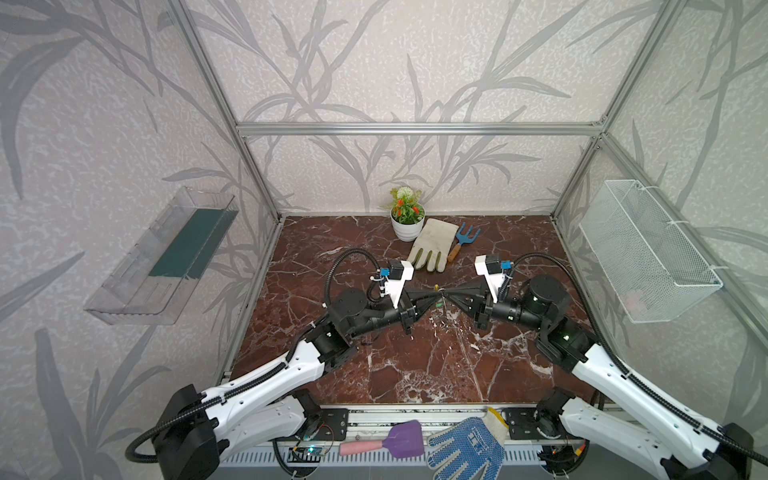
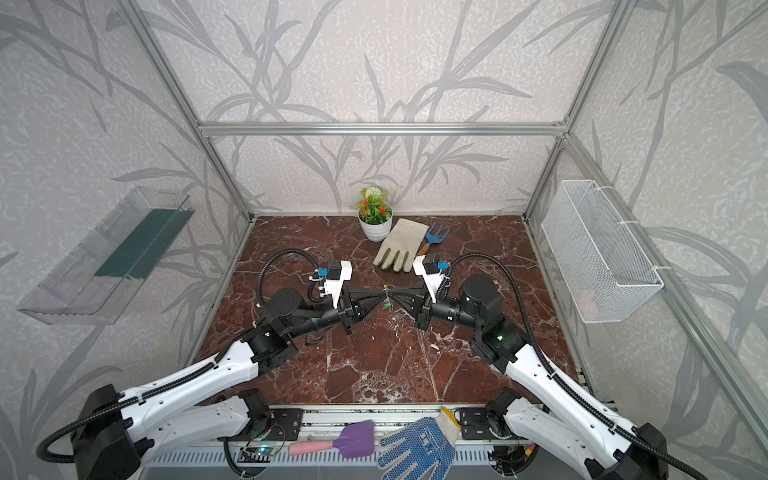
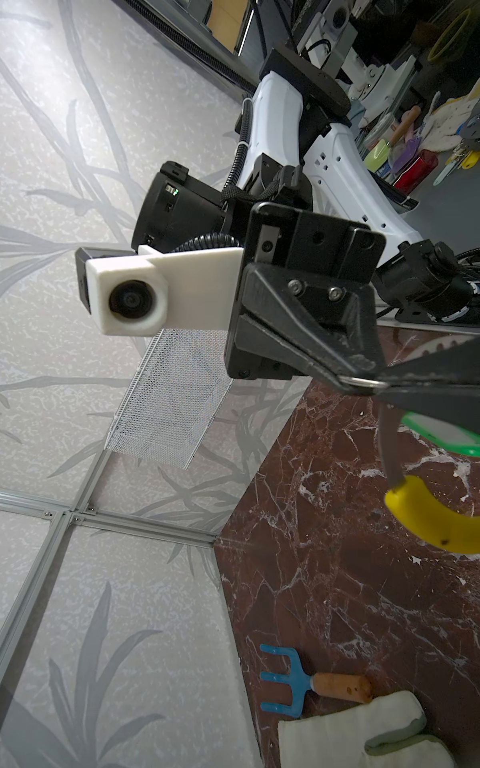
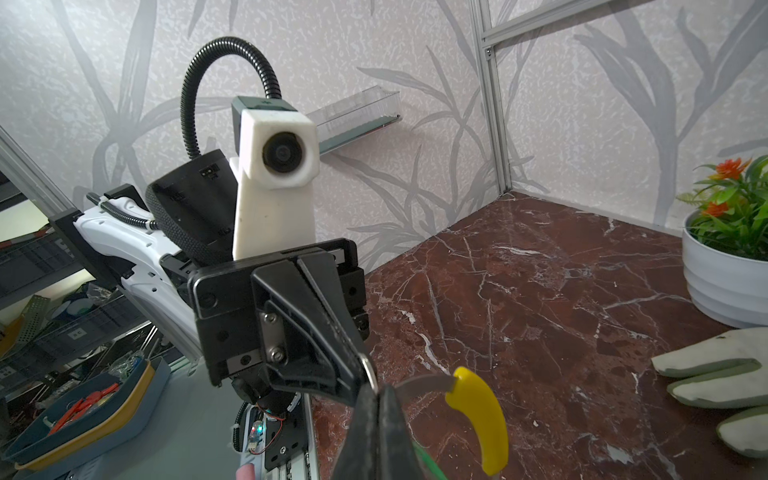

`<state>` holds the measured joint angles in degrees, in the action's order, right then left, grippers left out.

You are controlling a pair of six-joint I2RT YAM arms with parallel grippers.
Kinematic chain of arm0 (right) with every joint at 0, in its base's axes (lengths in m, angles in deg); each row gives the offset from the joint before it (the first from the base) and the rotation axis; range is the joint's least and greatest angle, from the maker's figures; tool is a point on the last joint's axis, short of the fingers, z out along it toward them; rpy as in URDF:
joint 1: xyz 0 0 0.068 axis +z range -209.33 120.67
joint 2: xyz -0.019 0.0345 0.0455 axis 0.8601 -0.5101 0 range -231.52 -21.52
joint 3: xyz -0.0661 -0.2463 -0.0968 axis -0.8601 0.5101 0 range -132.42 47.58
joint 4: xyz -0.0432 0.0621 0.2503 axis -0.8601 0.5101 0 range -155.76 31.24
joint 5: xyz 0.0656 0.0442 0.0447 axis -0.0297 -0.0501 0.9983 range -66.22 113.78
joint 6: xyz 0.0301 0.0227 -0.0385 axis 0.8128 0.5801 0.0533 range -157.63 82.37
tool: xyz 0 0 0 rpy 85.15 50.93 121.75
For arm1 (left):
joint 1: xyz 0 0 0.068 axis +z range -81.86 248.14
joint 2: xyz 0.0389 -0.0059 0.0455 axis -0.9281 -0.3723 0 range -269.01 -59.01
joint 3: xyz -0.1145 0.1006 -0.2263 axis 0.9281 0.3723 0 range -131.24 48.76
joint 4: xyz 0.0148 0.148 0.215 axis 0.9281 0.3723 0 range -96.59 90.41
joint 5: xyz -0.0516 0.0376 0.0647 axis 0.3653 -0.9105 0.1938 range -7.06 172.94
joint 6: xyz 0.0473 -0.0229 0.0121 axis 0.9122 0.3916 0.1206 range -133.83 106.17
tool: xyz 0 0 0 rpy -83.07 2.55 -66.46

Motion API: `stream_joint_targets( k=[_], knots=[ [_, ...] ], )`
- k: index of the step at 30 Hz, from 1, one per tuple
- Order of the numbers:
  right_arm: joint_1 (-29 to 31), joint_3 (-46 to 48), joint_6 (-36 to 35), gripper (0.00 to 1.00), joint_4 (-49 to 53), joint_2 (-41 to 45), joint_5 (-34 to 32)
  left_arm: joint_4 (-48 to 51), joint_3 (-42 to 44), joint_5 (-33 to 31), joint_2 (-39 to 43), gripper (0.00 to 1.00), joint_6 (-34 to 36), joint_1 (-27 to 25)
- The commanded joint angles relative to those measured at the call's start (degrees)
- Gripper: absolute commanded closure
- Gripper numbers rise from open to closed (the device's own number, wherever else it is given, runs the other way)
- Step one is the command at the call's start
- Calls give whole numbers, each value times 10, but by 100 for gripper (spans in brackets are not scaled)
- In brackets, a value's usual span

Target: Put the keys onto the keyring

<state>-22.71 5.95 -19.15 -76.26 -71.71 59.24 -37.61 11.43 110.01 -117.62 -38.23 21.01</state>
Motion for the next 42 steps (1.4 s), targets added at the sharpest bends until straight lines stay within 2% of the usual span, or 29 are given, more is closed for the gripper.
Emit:
stream_joint_targets(
  k=[1, 9, 12, 14, 21, 26, 34, 42],
  knots=[
    [-1, -26, -24, 100, 28, 11, 10, 11, -23, -2, -1, 100, 10, 0],
    [-13, -26, -36, 100, 36, 13, 18, 50, -35, -8, 0, 99, 20, 0],
    [-20, -29, -42, 100, 49, 14, 22, 67, -39, -9, 2, 91, 26, 0],
    [-23, -35, -51, 100, 65, 16, 25, 89, -43, -12, 6, 91, 33, 0],
    [-38, -62, -115, 100, 141, 8, 44, 226, -92, -32, 21, 76, 65, 2],
    [-38, -80, -153, 100, 185, -7, 73, 327, -135, -27, 27, 75, 94, 3],
    [-37, -91, -162, 100, 194, -28, 105, 479, -221, 21, -7, 73, 161, 8],
    [-31, -94, -165, 100, 201, -34, 116, 510, -248, 48, -41, 73, 176, 9]
  ],
)
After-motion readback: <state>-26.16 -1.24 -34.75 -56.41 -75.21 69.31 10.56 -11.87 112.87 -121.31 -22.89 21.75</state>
